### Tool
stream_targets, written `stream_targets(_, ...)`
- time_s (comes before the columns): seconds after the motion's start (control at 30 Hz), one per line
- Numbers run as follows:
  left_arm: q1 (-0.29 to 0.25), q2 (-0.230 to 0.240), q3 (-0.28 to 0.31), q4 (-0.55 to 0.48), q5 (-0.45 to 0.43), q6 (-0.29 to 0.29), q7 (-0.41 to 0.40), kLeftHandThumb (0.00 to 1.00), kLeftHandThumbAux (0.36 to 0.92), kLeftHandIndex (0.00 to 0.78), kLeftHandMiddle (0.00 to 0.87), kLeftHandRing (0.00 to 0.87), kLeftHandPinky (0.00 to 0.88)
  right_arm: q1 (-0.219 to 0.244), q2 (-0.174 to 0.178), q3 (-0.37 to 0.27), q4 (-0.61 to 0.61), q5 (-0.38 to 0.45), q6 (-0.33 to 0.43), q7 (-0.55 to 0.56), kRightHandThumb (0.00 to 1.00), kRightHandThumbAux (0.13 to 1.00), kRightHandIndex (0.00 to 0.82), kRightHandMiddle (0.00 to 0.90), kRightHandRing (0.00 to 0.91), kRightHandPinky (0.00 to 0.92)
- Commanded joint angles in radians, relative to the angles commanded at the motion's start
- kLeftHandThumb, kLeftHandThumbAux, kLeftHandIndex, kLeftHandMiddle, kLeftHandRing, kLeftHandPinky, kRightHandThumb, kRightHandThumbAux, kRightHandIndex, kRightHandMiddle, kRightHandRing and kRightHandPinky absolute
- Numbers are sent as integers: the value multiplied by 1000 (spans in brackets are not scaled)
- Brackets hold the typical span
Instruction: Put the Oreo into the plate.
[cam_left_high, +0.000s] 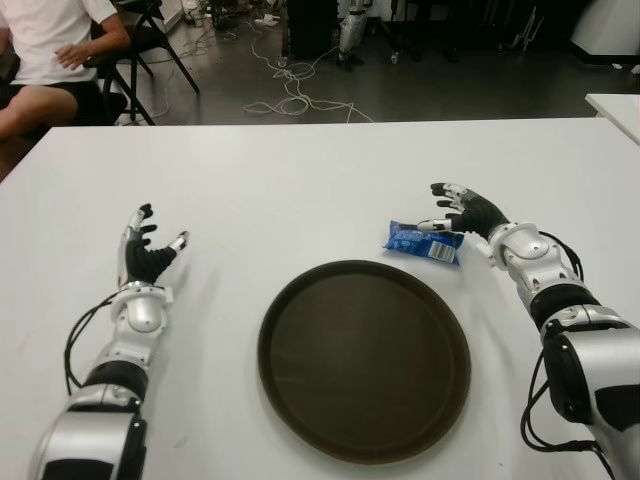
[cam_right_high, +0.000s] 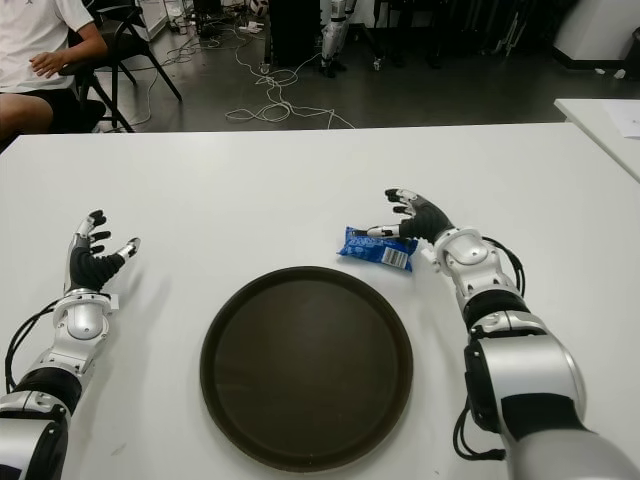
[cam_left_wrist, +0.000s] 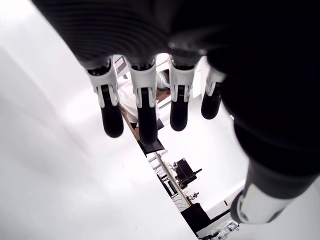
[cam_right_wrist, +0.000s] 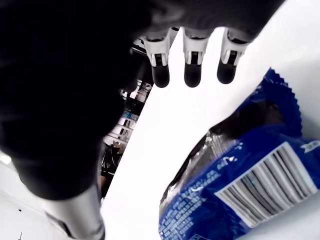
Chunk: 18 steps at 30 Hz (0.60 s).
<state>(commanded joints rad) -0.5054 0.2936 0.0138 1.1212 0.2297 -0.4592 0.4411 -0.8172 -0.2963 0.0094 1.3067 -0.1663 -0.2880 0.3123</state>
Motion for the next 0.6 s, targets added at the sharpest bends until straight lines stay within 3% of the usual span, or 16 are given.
stream_targets(0.6, -4, -11, 4, 6, -5, 7, 8, 267, 719, 82, 147, 165, 190, 0, -6, 24, 1, -18, 0, -13, 0, 797, 142, 125, 82, 54)
